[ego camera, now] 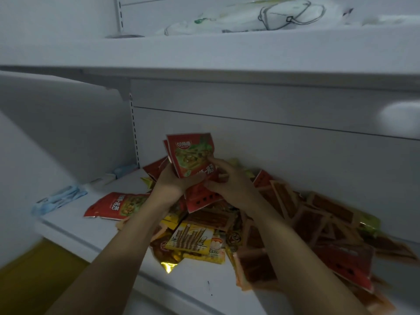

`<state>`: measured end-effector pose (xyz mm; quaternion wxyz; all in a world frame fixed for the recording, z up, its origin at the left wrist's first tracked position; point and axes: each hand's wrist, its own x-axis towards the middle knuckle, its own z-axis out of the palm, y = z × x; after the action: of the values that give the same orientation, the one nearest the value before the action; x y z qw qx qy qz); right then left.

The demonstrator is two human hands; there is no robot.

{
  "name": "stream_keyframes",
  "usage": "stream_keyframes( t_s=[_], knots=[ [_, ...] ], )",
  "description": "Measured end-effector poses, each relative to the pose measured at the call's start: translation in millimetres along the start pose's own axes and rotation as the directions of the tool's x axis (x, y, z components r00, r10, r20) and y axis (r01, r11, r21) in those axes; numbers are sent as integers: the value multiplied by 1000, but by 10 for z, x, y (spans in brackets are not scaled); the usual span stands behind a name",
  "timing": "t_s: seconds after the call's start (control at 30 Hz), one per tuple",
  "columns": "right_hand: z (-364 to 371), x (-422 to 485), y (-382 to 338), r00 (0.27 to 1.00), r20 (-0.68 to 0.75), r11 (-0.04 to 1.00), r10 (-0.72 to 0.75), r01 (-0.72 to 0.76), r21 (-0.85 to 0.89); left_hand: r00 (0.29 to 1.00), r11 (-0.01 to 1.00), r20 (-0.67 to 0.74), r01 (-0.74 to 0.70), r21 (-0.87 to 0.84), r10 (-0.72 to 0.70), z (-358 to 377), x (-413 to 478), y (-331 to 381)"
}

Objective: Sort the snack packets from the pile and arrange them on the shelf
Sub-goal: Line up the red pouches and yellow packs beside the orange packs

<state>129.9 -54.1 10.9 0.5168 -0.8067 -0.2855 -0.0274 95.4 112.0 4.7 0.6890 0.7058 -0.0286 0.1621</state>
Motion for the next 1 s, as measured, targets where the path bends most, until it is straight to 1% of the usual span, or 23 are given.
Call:
stream_keyframes(
  t_s=[0.1, 0.17, 0.2, 0.27, 0.4, 0.47, 0.57, 0.6, 0.67, 0.77, 0.8, 0.9, 0.93, 1.0],
  knots=[
    [112, 108, -23, 997, -63, 999, -47, 46, -22, 994, 999, -105, -1, 51, 6, -221, -10, 48],
    [194, 183, -32, 990, -116, 994, -83, 74, -84, 982, 999, -191, 9, 50, 1, -417, -29, 90],
    [250, 229, -17, 989, -116, 989, -94, 80, -123, 973, 999, -229, 13, 53, -1, -529, -44, 110],
    [381, 317, 25, 992, -98, 971, -83, 58, -232, 956, 996, -294, 32, 83, -6, -768, -83, 136],
    [664, 472, -12, 997, -40, 862, -59, 30, -506, 906, 986, -424, 92, 140, -25, -1235, -168, 70],
    [798, 540, -99, 999, -25, 817, -30, 10, -576, 895, 984, -445, 108, 139, -35, -1386, -217, 21],
    [1041, 657, -245, 996, -17, 766, -82, 52, -640, 895, 985, -444, 121, 124, -54, -1521, -282, -50],
    [1136, 701, -285, 996, -7, 735, -93, 64, -675, 896, 985, -441, 126, 120, -61, -1556, -291, -74],
    [1320, 803, -316, 997, 7, 649, -76, 55, -759, 896, 984, -437, 138, 112, -76, -1623, -303, -120],
    [1495, 926, -317, 1000, -16, 477, -23, -3, -879, 902, 981, -419, 165, 104, -107, -1710, -307, -185],
    [1507, 934, -333, 1000, -23, 464, -21, -11, -886, 905, 979, -411, 171, 109, -112, -1735, -306, -204],
    [1465, 936, -345, 996, -81, 518, -46, -45, -854, 911, 979, -391, 178, 95, -128, -1774, -291, -243],
    [1427, 936, -345, 992, -118, 560, -42, -74, -825, 916, 980, -380, 178, 90, -132, -1778, -277, -256],
    [1344, 955, -322, 975, -217, 676, -41, -133, -725, 925, 982, -355, 171, 77, -133, -1761, -254, -265]
  ],
)
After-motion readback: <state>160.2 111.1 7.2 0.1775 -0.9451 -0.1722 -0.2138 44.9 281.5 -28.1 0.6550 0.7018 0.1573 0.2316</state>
